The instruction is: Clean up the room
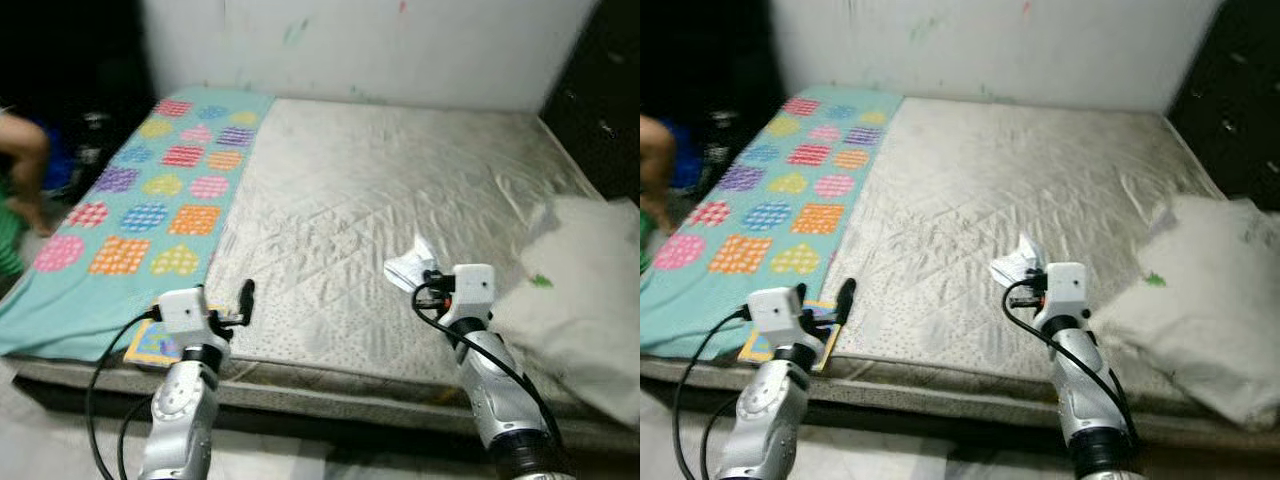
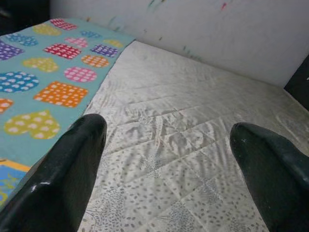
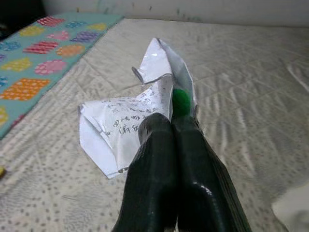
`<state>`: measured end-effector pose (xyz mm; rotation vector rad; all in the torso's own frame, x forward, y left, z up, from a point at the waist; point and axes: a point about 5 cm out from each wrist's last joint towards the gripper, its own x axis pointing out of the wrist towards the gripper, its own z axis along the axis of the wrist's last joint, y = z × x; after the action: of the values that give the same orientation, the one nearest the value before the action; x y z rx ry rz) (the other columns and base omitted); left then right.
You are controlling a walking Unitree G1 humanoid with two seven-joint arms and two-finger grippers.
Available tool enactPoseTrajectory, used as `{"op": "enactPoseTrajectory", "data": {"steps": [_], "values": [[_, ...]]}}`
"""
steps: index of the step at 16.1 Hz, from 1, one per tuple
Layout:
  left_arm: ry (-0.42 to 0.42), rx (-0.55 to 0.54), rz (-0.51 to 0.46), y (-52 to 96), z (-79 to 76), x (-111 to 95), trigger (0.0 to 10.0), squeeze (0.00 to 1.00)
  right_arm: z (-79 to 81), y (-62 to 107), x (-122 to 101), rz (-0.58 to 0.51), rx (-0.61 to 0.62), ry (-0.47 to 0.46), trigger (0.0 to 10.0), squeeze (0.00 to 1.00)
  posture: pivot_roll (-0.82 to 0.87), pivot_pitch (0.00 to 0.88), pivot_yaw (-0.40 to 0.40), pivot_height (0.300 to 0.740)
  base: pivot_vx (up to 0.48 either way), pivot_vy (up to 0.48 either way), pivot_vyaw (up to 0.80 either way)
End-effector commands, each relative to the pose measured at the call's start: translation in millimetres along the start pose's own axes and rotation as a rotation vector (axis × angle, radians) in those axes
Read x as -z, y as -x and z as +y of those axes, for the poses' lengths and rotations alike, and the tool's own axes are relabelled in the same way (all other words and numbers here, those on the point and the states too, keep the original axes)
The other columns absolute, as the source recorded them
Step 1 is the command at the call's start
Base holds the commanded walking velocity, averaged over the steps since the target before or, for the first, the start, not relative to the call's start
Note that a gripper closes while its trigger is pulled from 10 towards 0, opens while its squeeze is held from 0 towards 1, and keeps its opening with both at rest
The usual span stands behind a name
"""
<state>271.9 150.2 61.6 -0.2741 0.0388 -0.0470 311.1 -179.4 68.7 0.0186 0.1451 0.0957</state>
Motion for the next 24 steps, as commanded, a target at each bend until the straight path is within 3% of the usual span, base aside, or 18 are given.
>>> {"op": "enactPoseTrajectory", "data": {"steps": [1,8,12,24], "values": [[0.007,0.021,0.006,-0.5,-6.2,2.4,10.0,0.00,-5.5,0.1,-0.7,0.002,0.014,0.007,10.0,0.00,0.02,0.008,0.019,0.740,0.000,0.469,0.00],[0.008,0.020,0.006,-1.0,-6.8,2.5,10.0,0.00,-5.5,0.6,1.0,0.012,0.011,0.015,10.0,0.00,0.02,0.008,0.018,0.740,0.000,0.469,0.00],[0.008,0.061,-0.019,1.0,-9.6,0.1,10.0,0.00,-4.6,1.4,1.6,0.013,0.009,0.016,10.0,0.00,0.02,0.014,0.020,0.740,0.000,0.000,0.00],[0.006,0.103,-0.029,1.2,-12.4,-3.0,10.0,0.00,-3.1,1.4,3.0,0.017,0.018,0.009,10.0,0.00,0.02,0.019,0.027,0.740,0.350,0.000,0.00]]}}
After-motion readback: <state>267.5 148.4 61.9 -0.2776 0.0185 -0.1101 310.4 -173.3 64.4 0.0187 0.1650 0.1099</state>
